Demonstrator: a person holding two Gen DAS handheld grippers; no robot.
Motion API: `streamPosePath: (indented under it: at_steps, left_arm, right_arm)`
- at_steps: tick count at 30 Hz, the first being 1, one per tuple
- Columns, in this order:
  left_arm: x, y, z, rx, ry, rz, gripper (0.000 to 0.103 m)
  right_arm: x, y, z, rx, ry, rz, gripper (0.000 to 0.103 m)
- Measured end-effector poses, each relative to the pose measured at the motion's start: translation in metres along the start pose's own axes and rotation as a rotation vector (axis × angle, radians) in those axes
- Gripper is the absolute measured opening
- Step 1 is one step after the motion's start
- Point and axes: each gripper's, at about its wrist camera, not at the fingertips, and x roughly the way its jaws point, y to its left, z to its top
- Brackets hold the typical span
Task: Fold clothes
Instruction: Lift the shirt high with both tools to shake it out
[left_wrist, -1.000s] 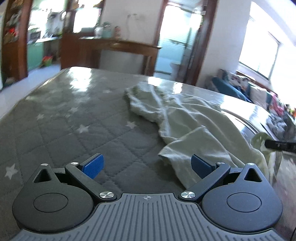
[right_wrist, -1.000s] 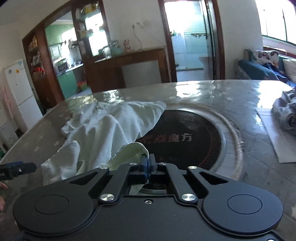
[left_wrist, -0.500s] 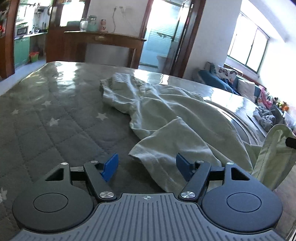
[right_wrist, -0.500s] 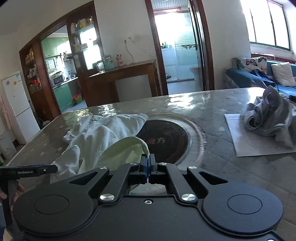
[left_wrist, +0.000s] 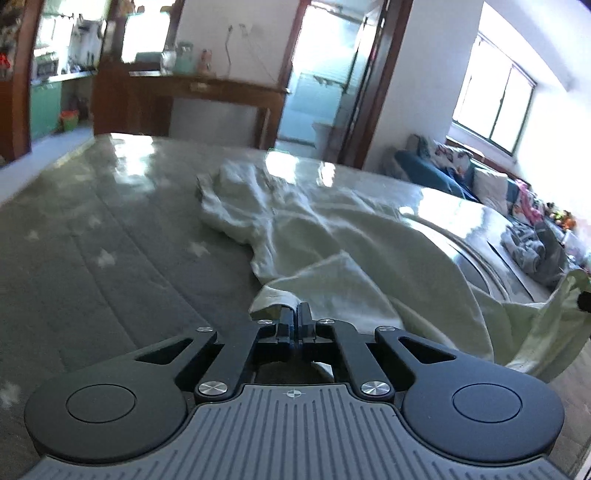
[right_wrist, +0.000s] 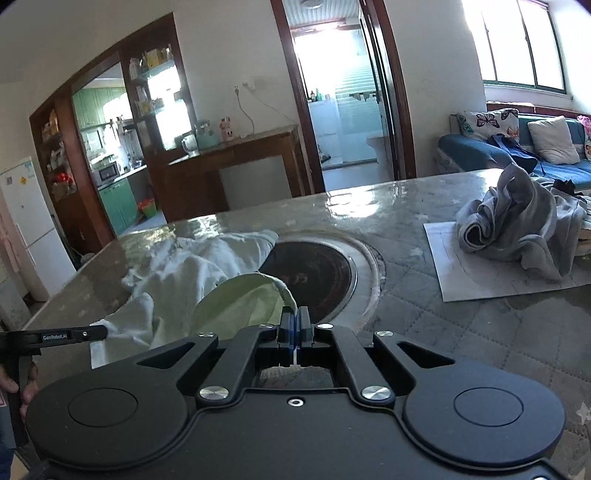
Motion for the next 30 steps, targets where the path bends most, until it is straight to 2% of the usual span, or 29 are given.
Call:
streamPosePath:
  at_steps: [5, 11, 15, 17, 22, 27, 30]
  left_arm:
    - [-0.034, -0.005, 0.029, 0.017, -0.088, 0.037, 0.001]
    - [-0.081, -0.013, 0.072, 0.054, -0.201, 0.064, 0.001]
    - [-0.119, -0.024, 0.098, 0.066, -0.302, 0.05, 0.001]
    - [-0.149, -0.034, 0.114, 0.083, -0.383, 0.045, 0.001]
    - [-0.196, -0.048, 0.142, 0.103, -0.49, 0.021, 0.001]
    - [-0.199, -0.046, 0.182, 0.099, -0.51, -0.015, 0.001]
    - [-0.174, -0.045, 0.216, 0.103, -0.468, -0.014, 0.001]
  right_arm:
    - [-0.014, 0.003, 0.016, -0.003, -0.056, 0.02, 0.001]
    - [-0.047, 0.008, 0.049, -0.04, -0.185, 0.026, 0.001]
    - [-0.075, 0.009, 0.074, -0.055, -0.284, 0.039, 0.001]
    - [-0.091, 0.01, 0.085, -0.059, -0.33, 0.06, 0.001]
    - [-0.135, 0.008, 0.116, -0.064, -0.481, 0.089, 0.001]
    - [-0.148, -0.001, 0.155, -0.089, -0.547, 0.1, 0.001]
    - [-0.123, -0.012, 0.187, -0.073, -0.511, 0.102, 0.001]
